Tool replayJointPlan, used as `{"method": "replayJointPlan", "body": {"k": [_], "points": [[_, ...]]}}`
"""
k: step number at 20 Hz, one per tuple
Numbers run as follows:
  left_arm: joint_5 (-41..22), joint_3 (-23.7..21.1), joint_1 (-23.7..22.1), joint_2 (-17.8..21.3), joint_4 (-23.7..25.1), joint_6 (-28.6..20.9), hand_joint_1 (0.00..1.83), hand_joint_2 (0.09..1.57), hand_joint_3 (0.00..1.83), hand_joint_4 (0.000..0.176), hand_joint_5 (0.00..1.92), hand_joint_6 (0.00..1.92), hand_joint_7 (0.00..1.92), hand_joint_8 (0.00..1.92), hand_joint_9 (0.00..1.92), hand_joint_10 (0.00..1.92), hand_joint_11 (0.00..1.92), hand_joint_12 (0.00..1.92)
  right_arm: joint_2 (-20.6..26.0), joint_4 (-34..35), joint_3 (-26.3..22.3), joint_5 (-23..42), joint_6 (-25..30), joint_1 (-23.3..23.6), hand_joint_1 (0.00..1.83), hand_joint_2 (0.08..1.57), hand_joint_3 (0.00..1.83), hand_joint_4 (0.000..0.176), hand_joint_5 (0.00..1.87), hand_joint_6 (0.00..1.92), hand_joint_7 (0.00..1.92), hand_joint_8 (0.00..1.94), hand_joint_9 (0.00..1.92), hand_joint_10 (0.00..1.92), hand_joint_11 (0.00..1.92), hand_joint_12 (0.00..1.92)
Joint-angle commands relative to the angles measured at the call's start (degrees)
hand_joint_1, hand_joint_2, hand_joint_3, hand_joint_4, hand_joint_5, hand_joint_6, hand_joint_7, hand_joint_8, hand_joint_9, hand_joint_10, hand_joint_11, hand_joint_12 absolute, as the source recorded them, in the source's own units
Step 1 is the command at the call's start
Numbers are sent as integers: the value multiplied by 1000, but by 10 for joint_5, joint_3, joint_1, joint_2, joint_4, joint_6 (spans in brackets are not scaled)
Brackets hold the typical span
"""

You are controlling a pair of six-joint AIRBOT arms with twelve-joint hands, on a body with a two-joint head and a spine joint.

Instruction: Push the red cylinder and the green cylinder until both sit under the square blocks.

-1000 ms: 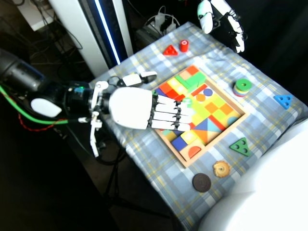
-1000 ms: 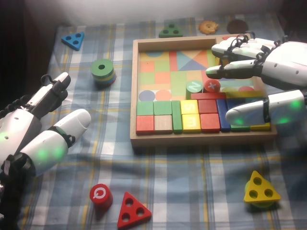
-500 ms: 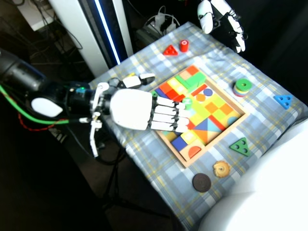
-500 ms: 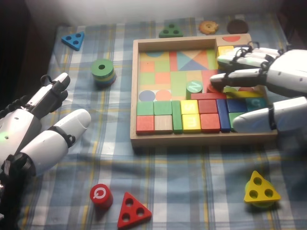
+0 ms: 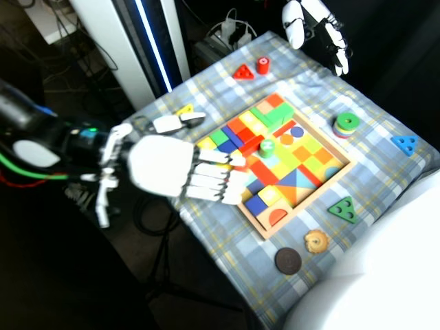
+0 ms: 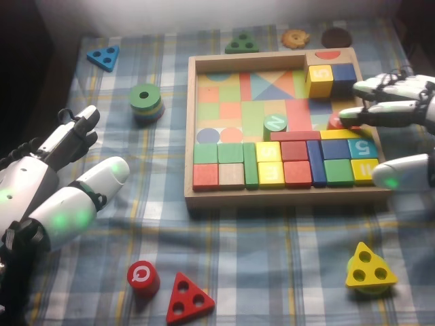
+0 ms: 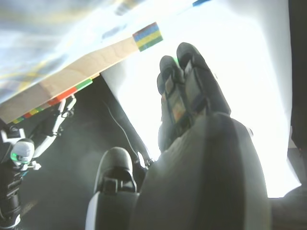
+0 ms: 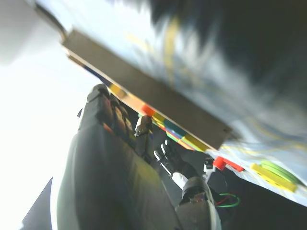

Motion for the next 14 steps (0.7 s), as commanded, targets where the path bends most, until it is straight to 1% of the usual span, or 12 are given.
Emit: {"method": "replayJointPlan", "body": {"k": [1,2,4,5,7,8,9,10,11,12,13,14], "points": [[-63,0,-3,3,23,-4,0,1252,0,49,142,0,369,1,434,6,300,113,5,11,-6,27,-15,-4,0,890,0,135,319,0,0,0,0,0,0,0],[-62,0,-3,3,23,-4,0,1258,0,32,160,9,378,6,442,8,286,105,9,16,-10,27,-21,-6,0,890,0,146,316,4,0,0,0,0,0,0],[-61,0,-3,3,23,-4,0,1259,0,31,162,9,380,7,443,7,280,102,18,24,-17,27,-28,-10,0,890,0,144,318,4,0,0,0,0,0,0],[-61,0,-3,3,23,-4,0,1259,0,43,164,8,383,7,434,3,285,103,25,32,-22,28,-37,-14,0,905,0,143,312,1,0,0,0,0,0,0],[-61,0,-2,3,23,-4,0,1263,2,40,169,9,391,9,448,8,302,110,34,47,-29,30,-53,-19,0,906,0,144,308,0,0,0,0,0,0,0],[-60,0,-2,3,23,-4,0,1257,0,43,167,7,384,5,435,2,305,111,40,58,-32,35,-62,-22,0,919,2,138,303,0,0,0,0,0,0,0],[-60,0,-1,3,22,-4,0,1261,1,37,172,8,393,8,443,5,307,111,45,69,-35,48,-65,-23,0,910,0,135,311,4,0,0,0,0,0,0],[-60,0,-1,3,21,-4,0,1247,0,52,138,0,360,0,404,0,255,85,48,77,-37,68,-65,-23,0,892,0,153,303,0,0,0,0,0,0,0],[-60,0,-1,3,21,-4,0,1247,0,52,138,0,360,0,404,0,255,85,48,81,-38,77,-65,-23,0,892,0,153,303,0,0,0,0,0,0,0],[-60,0,0,3,20,-4,0,1259,1,41,161,9,375,7,435,13,305,102,49,90,-39,108,-65,-23,0,894,0,143,317,6,0,0,0,0,0,0],[-60,0,0,3,20,-4,0,1259,1,41,161,9,375,7,435,13,305,102,52,92,-40,123,-65,-23,0,894,0,143,317,6,0,0,0,0,0,0],[-59,-1,0,3,20,-4,0,1264,2,35,165,6,382,6,447,13,326,108,54,92,-41,141,-65,-22,0,920,5,153,312,3,0,0,0,0,0,0]]}}
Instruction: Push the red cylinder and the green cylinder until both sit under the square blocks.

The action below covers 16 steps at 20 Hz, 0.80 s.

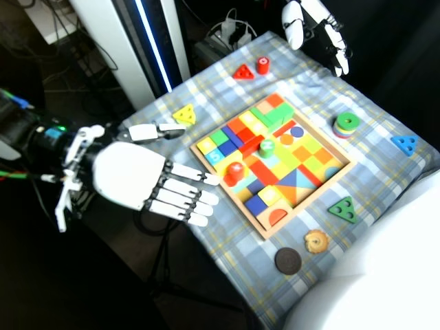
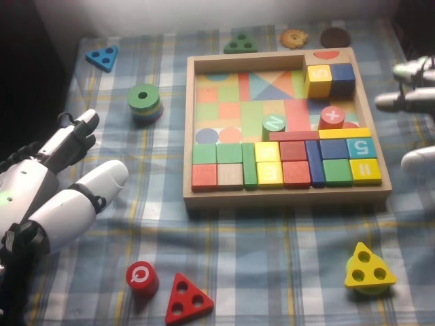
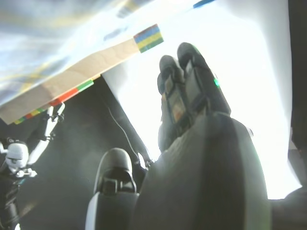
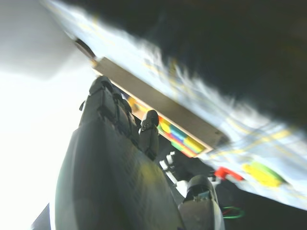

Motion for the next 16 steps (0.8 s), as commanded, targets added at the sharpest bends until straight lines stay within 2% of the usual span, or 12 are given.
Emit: {"method": "replayJointPlan", "body": {"k": [1,3,4,5,6,7,8,11,12,13,14,16], "points": [[-67,0,-3,2,24,-4,0,1264,2,35,165,6,382,6,447,13,326,108,1,12,-1,93,2,9,0,920,5,153,312,3,0,0,0,0,0,0],[-67,0,-4,2,25,-4,0,1260,0,42,158,2,356,0,405,2,275,82,-5,-3,-2,106,1,31,0,918,3,155,332,9,17,6,0,0,0,0],[-67,0,-4,2,25,-4,0,1259,0,51,146,0,344,0,394,0,269,77,-10,-12,-2,106,1,41,0,919,3,133,346,13,35,12,0,0,0,0],[-67,0,-4,2,24,-4,0,1258,0,52,144,0,346,1,399,3,280,81,-17,-19,1,106,1,45,0,901,0,135,347,12,41,13,0,0,0,0],[-67,0,-4,2,24,-4,0,1256,0,49,145,0,356,5,408,7,286,80,-25,-24,4,103,1,47,0,903,0,106,333,3,32,6,0,0,0,0],[-67,0,-4,2,24,-4,0,1256,0,49,145,0,356,5,408,7,286,80,-33,-27,8,99,1,50,0,903,0,106,333,3,32,6,0,0,0,0],[-66,0,-4,2,24,-6,0,1259,0,45,151,2,354,3,406,4,287,78,-43,-31,14,93,2,53,0,911,1,80,338,4,37,7,0,0,0,0],[-67,0,-4,2,24,-7,0,1262,1,44,158,5,357,4,417,8,307,85,-68,-43,33,71,8,63,0,917,3,106,311,0,20,0,0,0,0,0],[-67,0,-4,2,24,-7,0,1268,3,37,166,7,367,7,417,7,330,93,-79,-45,44,56,10,63,0,904,0,72,318,6,4,1,0,0,0,0],[-67,0,-4,1,24,-7,0,1263,1,38,165,5,364,5,412,4,310,83,-84,-46,48,49,10,63,0,913,2,58,325,9,10,4,0,0,0,0],[-67,0,-4,1,24,-7,0,1262,0,33,161,3,359,2,406,1,298,77,-91,-46,55,38,10,63,0,919,4,84,337,12,25,9,0,0,0,0],[-67,-1,-4,1,24,-7,0,1266,2,35,162,3,376,8,437,13,312,81,-96,-48,61,23,11,63,0,931,8,108,324,4,20,5,0,0,0,0]]}}
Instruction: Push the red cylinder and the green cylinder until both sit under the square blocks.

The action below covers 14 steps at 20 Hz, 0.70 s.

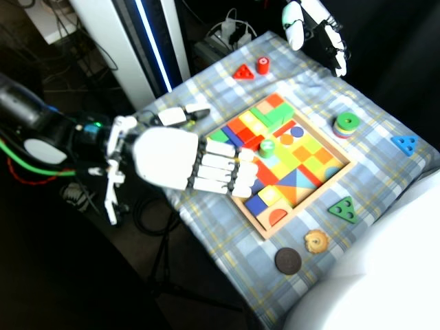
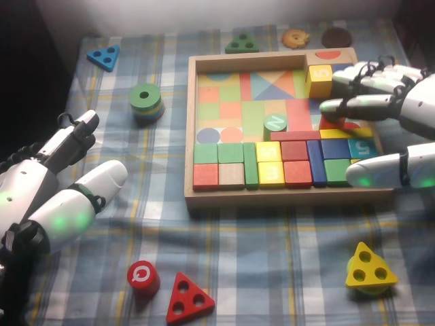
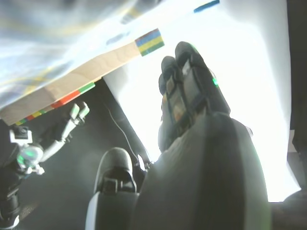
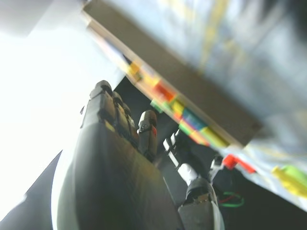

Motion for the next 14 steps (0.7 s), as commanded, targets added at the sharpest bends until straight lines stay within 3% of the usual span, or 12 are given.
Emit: {"method": "replayJointPlan", "body": {"k": [1,3,4,5,6,7,8,12,13,14], "points": [[-67,-1,-4,2,25,-5,0,1264,1,31,157,1,377,8,436,12,309,79,0,11,3,55,3,6,0,950,16,91,319,2,19,4,0,0,0,0],[-67,-1,-4,2,24,-5,0,1261,0,36,162,3,376,6,425,6,301,74,0,10,3,45,7,6,0,953,16,95,325,4,20,3,0,0,0,0],[-67,-1,-4,2,24,-5,0,1257,0,42,154,0,363,2,413,6,294,69,2,9,1,42,12,6,0,962,17,73,340,9,22,4,0,0,0,0],[-67,-1,-4,2,24,-5,0,1256,0,41,154,0,359,1,407,3,303,72,8,7,-4,38,12,5,0,971,19,78,317,1,4,0,0,0,0,0],[-67,-1,-3,2,24,-5,0,1257,0,40,153,0,363,2,407,3,305,72,18,5,-12,34,12,4,0,968,16,110,299,0,0,0,0,0,0,0],[-67,-1,-3,2,24,-5,0,1256,0,40,159,3,365,3,408,3,299,69,24,4,-17,33,12,2,0,965,13,122,296,0,0,0,0,0,0,0],[-67,-1,-3,2,24,-5,0,1258,0,37,162,4,360,0,413,5,319,76,32,5,-22,32,12,-2,0,961,10,115,305,4,5,2,0,0,0,0],[-67,-1,-3,2,23,-5,0,1259,0,38,173,7,389,11,447,16,315,71,58,5,-40,32,12,-9,0,919,0,130,302,0,0,0,0,0,0,0],[-67,-1,-3,2,23,-5,0,1262,1,31,169,4,380,5,440,12,314,70,60,5,-42,32,12,-9,0,926,0,121,308,3,0,0,0,0,0,0],[-67,-1,-2,2,23,-5,0,1258,0,32,172,5,383,6,442,11,320,72,62,6,-43,36,12,-9,0,930,0,125,301,0,0,0,0,0,0,0]]}}
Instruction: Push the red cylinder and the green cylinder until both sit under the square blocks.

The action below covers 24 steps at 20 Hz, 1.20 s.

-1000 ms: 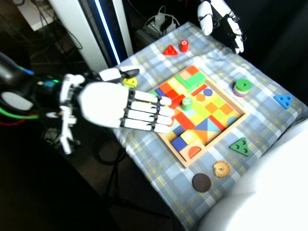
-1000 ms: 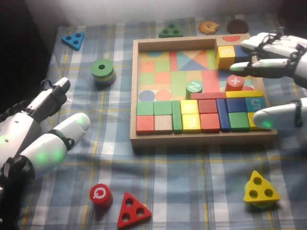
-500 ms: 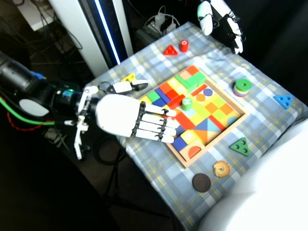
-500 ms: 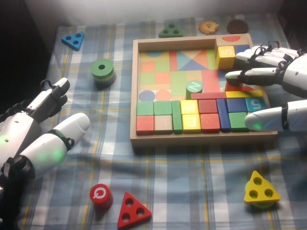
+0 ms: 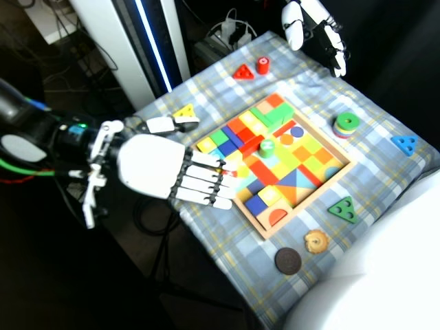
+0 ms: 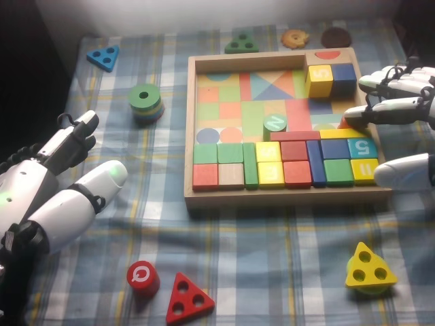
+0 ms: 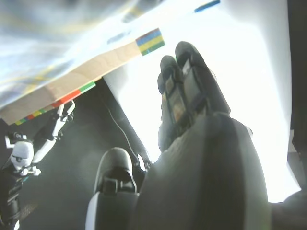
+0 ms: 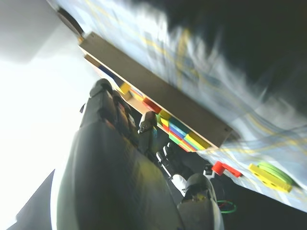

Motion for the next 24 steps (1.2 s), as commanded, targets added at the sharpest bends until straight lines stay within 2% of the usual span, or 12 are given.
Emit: {"method": "replayJointPlan", "body": {"k": [1,3,5,7,8,10,11,13,15,18,23,24], "points": [[-67,0,-3,1,26,-5,0,1258,0,32,172,5,383,6,442,11,320,72,2,18,-4,74,4,2,0,930,0,125,301,0,0,0,0,0,0,0],[-67,0,-2,1,26,-5,0,1260,1,42,161,1,375,3,444,9,315,67,2,28,-7,101,3,2,0,912,0,159,300,0,0,0,0,0,0,0],[-67,0,-2,1,25,-5,0,1266,3,45,162,2,383,6,451,10,336,75,2,41,-11,134,-1,2,0,906,0,140,318,7,1,0,0,0,0,0],[-67,0,-2,1,25,-5,0,1268,4,38,171,5,399,11,472,17,345,77,2,47,-13,162,-2,6,0,933,2,103,318,6,12,5,0,0,0,0],[-67,0,-2,1,25,-5,0,1269,1,32,188,3,429,6,505,12,385,91,2,47,-13,171,-2,12,0,926,0,99,304,0,3,0,0,0,0,0],[-67,0,-2,1,25,-5,0,1264,0,45,155,0,371,0,424,0,330,64,-8,46,-12,180,-6,25,0,930,1,87,315,5,24,8,0,0,0,0],[-67,0,-3,1,25,-5,0,1267,0,32,164,4,361,0,415,0,329,64,-14,43,-10,180,-8,28,0,932,2,87,325,9,41,14,0,0,0,0],[-67,0,-3,1,25,-5,0,1268,1,31,162,3,360,1,417,1,316,57,-52,28,9,173,-7,39,0,914,0,121,332,9,42,11,0,0,0,0],[-67,0,-3,1,26,-5,0,1269,1,30,164,3,374,6,438,9,341,67,-74,9,22,153,-6,55,0,912,0,108,315,1,25,2,0,0,0,0],[-67,0,-3,1,26,-5,0,1262,0,42,160,0,378,2,433,1,331,60,-111,-23,49,118,9,75,0,954,13,53,332,14,0,0,0,0,0,0],[-67,0,-3,1,26,-5,0,1259,0,44,156,4,367,3,427,5,327,55,-136,-31,72,89,12,78,0,972,15,68,333,6,0,0,0,0,0,0],[-67,0,-3,1,26,-5,0,1262,0,43,157,4,378,8,444,12,333,56,-137,-33,74,81,12,78,0,975,15,85,320,0,0,0,0,0,0,0]]}}
